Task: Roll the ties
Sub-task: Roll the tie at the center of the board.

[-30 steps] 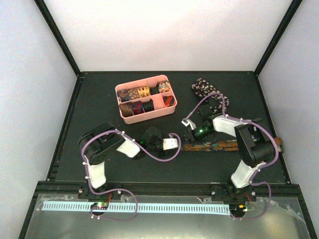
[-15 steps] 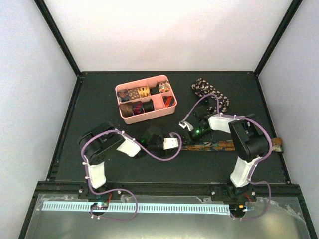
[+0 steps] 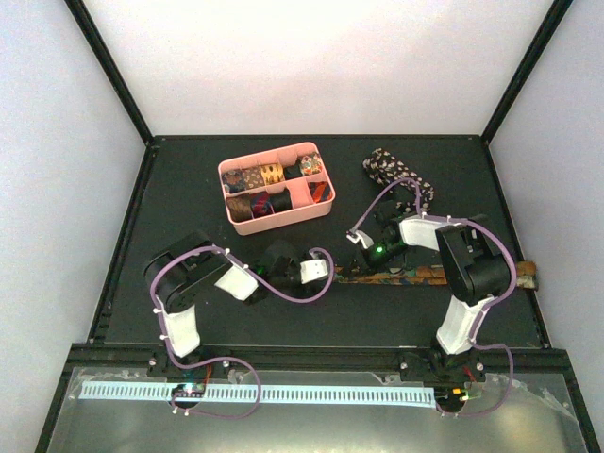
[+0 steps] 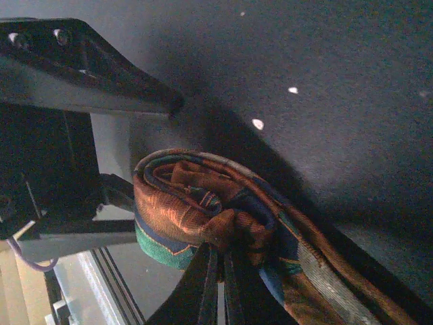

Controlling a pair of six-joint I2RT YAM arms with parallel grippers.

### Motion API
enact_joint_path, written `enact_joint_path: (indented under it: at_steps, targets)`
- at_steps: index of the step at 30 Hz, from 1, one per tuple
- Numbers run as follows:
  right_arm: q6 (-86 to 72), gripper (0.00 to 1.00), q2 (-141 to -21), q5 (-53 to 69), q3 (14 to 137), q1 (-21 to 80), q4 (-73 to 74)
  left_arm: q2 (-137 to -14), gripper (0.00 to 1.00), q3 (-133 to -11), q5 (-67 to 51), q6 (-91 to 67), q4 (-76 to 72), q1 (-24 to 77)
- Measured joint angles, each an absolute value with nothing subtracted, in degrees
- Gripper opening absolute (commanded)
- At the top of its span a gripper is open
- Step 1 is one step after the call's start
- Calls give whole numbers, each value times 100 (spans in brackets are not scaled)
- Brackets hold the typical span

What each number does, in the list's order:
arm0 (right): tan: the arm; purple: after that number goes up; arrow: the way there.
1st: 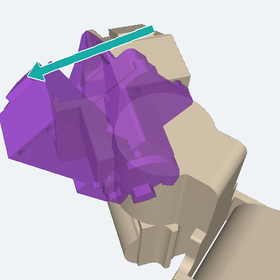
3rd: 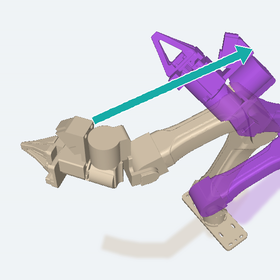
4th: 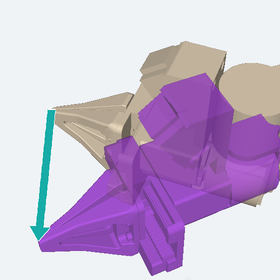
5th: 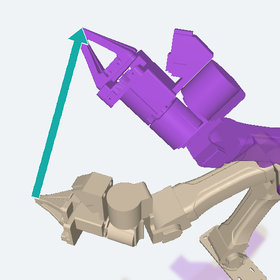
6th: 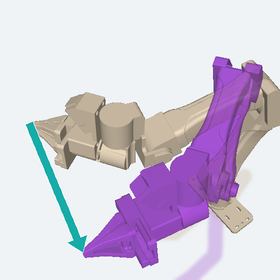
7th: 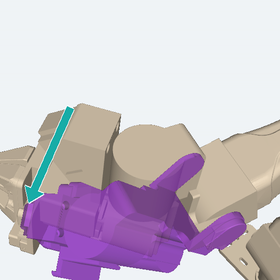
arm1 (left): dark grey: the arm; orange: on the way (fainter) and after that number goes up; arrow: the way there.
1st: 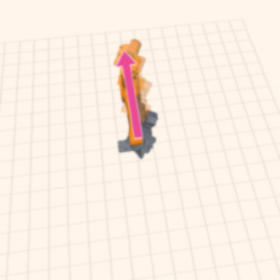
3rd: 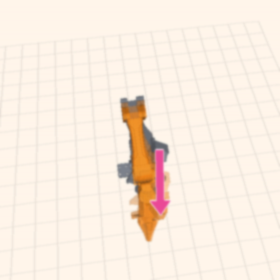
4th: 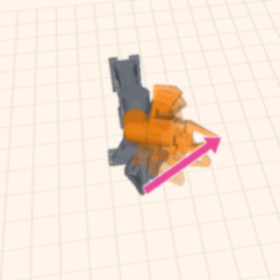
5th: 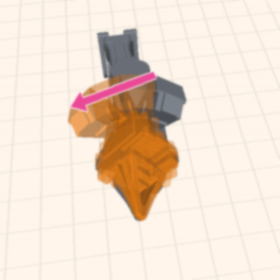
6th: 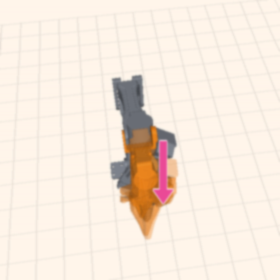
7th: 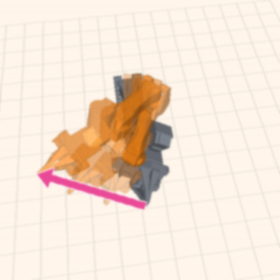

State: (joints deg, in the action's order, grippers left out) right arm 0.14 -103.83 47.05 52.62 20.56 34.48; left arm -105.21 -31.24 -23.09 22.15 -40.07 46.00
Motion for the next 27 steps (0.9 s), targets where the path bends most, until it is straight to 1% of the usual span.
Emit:
enact_joint_path:
  at_steps: [5, 9, 11, 16, 20, 22, 24, 25, 27]
  targets:
    - [10, 1, -10383, 4659, 5225, 1979, 3474, -10698, 78, -2895, -2714, 1828, -4670, 4473]
    - [5, 2, -10383, 4648, 5225, 1977, 3479, -11155, 78, -2932, -2877, 1431, -5452, 4473]
    - [3, 2, -10388, 4646, 5225, 1973, 3483, -11408, 76, -2995, -2928, 1313, -5756, 4473]
    - [10, 2, -10512, 4713, 5304, 1942, 3566, -11891, 59, -3203, -3055, 1177, -6383, 4475]
    - [38, 2, -10560, 4823, 5330, 1911, 3601, -11867, 38, -3258, -3028, 1323, -6252, 4543]
    - [60, 2, -10562, 4851, 5328, 1907, 3603, -11760, 33, -3264, -2943, 1455, -6055, 4580]
    - [95, 2, -10573, 4882, 5330, 1909, 3599, -11598, 31, -3286, -2869, 1597, -5723, 4584]
    - [104, 4, -10582, 4908, 5332, 1909, 3597, -11502, 30, -3286, -2827, 1656, -5546, 4593]
    - [106, 14, -10586, 4967, 5341, 1925, 3590, -11266, 28, -3291, -2729, 1782, -5118, 4609]
